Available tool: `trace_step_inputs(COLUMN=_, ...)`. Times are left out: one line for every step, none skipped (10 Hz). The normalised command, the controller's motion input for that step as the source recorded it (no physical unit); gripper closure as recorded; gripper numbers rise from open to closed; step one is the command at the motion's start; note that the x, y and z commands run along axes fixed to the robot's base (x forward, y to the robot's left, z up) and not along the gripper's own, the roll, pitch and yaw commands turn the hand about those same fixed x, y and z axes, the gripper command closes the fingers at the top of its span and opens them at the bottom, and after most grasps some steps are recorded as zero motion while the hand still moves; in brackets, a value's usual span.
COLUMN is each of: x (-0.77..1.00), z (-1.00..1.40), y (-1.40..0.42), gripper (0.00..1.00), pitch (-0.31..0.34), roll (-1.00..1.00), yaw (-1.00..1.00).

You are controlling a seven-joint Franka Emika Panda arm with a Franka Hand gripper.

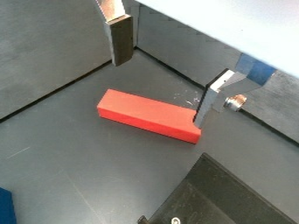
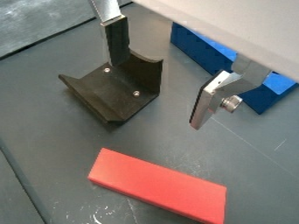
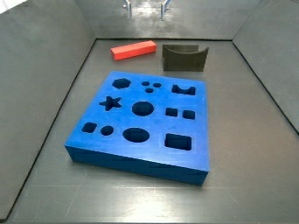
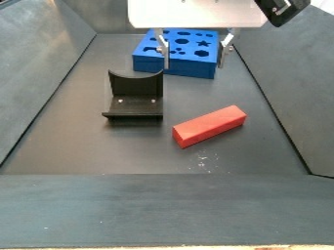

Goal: Pick up the rectangle object. Move up. Place the rectangle object on the fixture. Regrasp the rectangle object. Move to above the board. Insert the rectangle object.
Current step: Pick up the rectangle object.

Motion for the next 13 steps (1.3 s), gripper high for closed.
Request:
trace_step_inputs(x=-0.14, z=-0.08, y=0.00, gripper=0.00, pitch=0.017, roll=0.00, yaw=-0.21)
trace_step_inputs(x=-0.03, z=-0.31, y=0.11, gripper=0.00, pitch=0.000, roll=0.00, yaw=-0.33)
trace_step_inputs(x=0.00, z=-0.37, y=0.27, gripper=0.00, pitch=0.000, roll=0.00, yaw=-0.45)
trace_step_inputs(x=0.00, z=-0.43, y=0.39, gripper=0.00, pitch=0.000, roll=0.00, yaw=-0.50)
trace_step_inputs(x=0.00, z=-0.44, y=0.39, gripper=0.00, pitch=0.000, roll=0.00, yaw=-0.49)
trace_step_inputs(x=0.05, z=-0.45, y=0.33, gripper=0.00, pitch=0.000, roll=0.00, yaw=-0.51)
trace_step_inputs(x=0.09, z=-0.43, y=0.27, gripper=0.00, pitch=0.000, roll=0.00, yaw=-0.62)
trace_step_inputs(x=0.08, z=-0.42, y=0.24, gripper=0.00, pitch=0.000, roll=-0.05, yaw=-0.69)
trace_step_inputs(x=0.12, z=-0.43, y=0.21, gripper=0.00, pitch=0.000, roll=-0.11, yaw=-0.70)
trace_step_inputs(x=0.15, z=-0.43, y=0.21, gripper=0.00, pitch=-0.063, roll=-0.18, yaw=-0.67)
trace_step_inputs(x=0.14, z=-0.43, y=0.20, gripper=0.00, pitch=-0.111, roll=-0.23, yaw=-0.66)
trace_step_inputs(x=0.11, z=-0.45, y=0.19, gripper=0.00, pitch=-0.143, roll=-0.24, yaw=-0.66)
trace_step_inputs(x=0.11, z=-0.45, y=0.21, gripper=0.00, pitch=-0.163, roll=-0.24, yaw=-0.65)
